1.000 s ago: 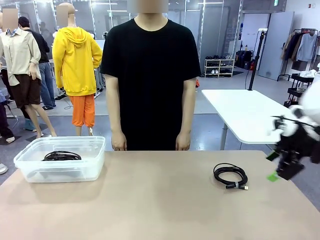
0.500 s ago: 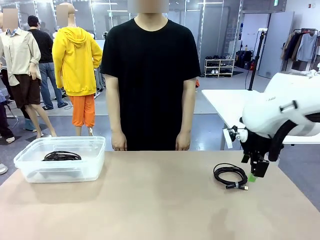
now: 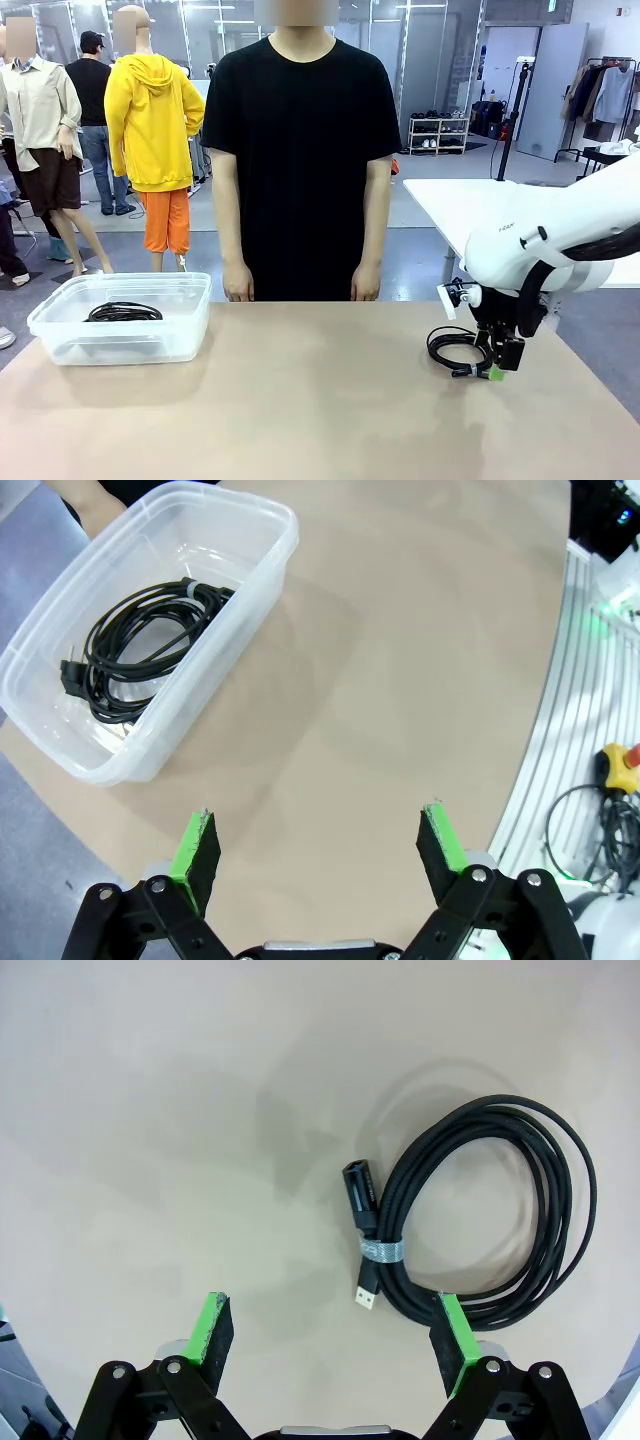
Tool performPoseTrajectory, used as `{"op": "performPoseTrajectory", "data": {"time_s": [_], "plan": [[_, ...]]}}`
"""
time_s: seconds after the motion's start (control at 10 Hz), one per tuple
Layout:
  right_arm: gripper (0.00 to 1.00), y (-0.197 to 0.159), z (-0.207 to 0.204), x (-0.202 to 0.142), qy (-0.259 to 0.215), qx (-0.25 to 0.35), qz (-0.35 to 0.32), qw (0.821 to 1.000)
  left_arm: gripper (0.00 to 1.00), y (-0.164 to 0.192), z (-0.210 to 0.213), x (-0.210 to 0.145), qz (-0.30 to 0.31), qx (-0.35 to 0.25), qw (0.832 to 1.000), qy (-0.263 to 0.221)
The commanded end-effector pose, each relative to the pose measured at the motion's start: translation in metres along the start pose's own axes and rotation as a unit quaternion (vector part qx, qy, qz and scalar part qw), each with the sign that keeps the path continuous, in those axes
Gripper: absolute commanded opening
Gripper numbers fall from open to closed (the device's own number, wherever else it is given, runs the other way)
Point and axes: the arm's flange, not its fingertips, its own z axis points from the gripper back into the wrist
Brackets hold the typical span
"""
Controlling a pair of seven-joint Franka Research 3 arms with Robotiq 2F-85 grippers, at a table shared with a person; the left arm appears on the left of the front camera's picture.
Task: Organize and store the cables.
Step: Place the USB Extension Cable into the Organizing box.
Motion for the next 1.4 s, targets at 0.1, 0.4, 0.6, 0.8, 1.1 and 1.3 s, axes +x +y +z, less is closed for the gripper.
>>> {"op": "performPoseTrajectory", "data": {"time_s": [0.1, 0.4, 0.6, 0.8, 1.1, 1.3], "plan": [[1.00, -0.019, -0.016, 0.003, 0.012, 0.008, 0.018, 1.000, 1.00, 0.001, 0.003, 0.003, 0.008, -0.005, 1.000, 0.000], [1.00, -0.023, -0.030, 0.005, 0.014, 0.025, 0.021, 0.999, 1.00, 0.001, 0.003, 0.003, 0.008, -0.005, 1.000, 0.000], [0.76, -0.021, -0.032, 0.005, 0.008, 0.025, 0.021, 0.999, 1.00, 0.001, 0.003, 0.003, 0.008, -0.005, 1.000, 0.000], [0.16, -0.019, -0.036, 0.005, 0.007, 0.025, 0.020, 0.999, 1.00, 0.001, 0.003, 0.003, 0.008, -0.005, 1.000, 0.000], [0.00, -0.017, -0.040, 0.002, 0.000, 0.021, 0.015, 1.000, 1.00, 0.001, 0.003, 0.003, 0.008, -0.005, 1.000, 0.000], [0.00, -0.017, -0.042, 0.002, -0.005, 0.014, 0.012, 1.000, 1.00, 0.001, 0.003, 0.003, 0.008, -0.005, 1.000, 0.000]]}}
